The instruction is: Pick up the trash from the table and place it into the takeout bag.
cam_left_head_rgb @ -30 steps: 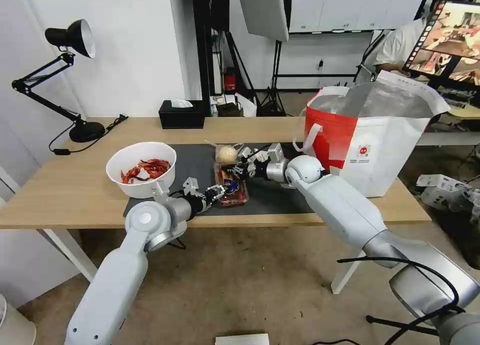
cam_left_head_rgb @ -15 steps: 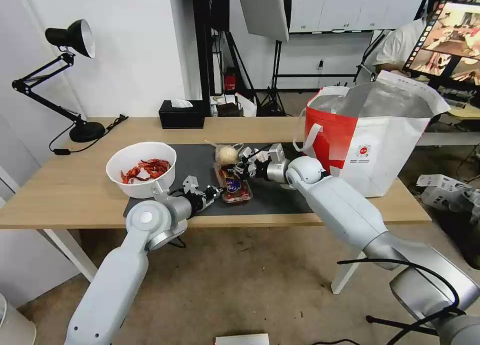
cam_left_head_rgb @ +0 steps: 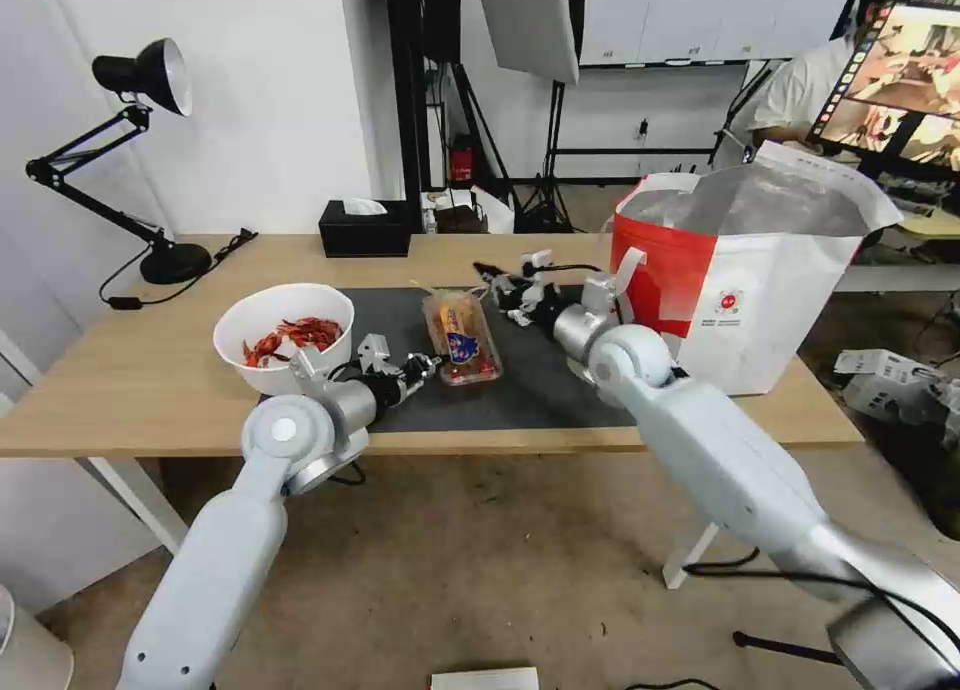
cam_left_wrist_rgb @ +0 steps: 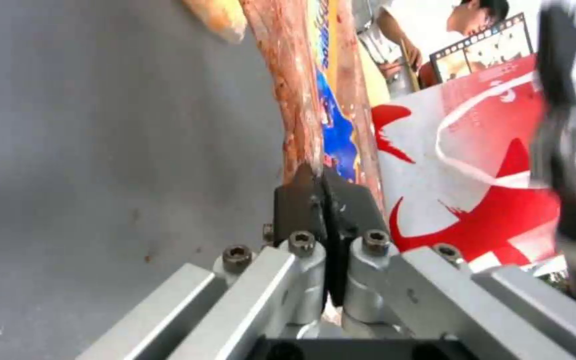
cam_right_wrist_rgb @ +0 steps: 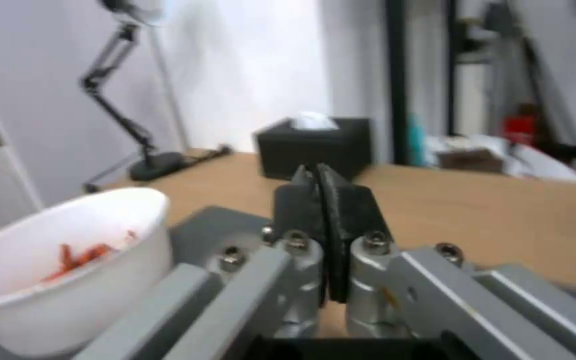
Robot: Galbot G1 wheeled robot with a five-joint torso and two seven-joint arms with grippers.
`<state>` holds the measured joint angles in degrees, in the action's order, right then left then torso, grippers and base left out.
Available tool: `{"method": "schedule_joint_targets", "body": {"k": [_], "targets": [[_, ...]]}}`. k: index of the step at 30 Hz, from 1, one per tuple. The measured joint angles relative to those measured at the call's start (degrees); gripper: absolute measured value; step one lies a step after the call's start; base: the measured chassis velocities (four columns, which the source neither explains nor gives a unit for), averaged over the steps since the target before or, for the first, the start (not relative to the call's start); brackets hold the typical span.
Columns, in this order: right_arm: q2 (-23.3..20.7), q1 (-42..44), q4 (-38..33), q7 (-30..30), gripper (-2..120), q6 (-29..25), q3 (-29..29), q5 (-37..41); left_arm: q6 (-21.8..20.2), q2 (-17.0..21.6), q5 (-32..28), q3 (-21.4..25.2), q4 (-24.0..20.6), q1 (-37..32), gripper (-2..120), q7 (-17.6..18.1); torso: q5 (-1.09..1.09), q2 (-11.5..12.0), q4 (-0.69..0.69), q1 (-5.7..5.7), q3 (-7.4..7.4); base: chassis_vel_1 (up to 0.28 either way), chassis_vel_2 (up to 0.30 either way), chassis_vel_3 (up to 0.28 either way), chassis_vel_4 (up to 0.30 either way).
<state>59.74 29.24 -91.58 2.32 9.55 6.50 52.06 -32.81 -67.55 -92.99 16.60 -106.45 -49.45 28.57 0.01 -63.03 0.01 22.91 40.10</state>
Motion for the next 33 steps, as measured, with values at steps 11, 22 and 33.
{"method": "schedule_joint_targets", "body": {"k": [11, 22, 33], "targets": [[-11.46, 38.00, -26.33, -4.28, 46, -4.21, -21.26, -9.81, 1.83, 1.35, 2.71, -0.96, -0.05, 6.55, 0, -3.23, 0.02, 0.00, -0.03, -0.01, -0.01, 0.000, 0.000, 0.000, 0.000], [-4.40, 62.08, -32.30, -2.74, 84, -10.54, -34.31, -23.73, 4.35, -3.18, 3.74, -12.03, 8.24, 26.70, 0, -3.60, 0.00, 0.00, -0.02, -0.01, 0.01, 0.000, 0.000, 0.000, 0.000], [1.96, 65.59, -32.63, -2.68, 100, -12.25, -35.70, -27.74, 12.59, -18.48, 21.62, -28.84, 27.74, 47.93, 0, -9.17, 0.03, 0.01, -0.03, 0.01, 0.01, 0.000, 0.000, 0.000, 0.000]]}}
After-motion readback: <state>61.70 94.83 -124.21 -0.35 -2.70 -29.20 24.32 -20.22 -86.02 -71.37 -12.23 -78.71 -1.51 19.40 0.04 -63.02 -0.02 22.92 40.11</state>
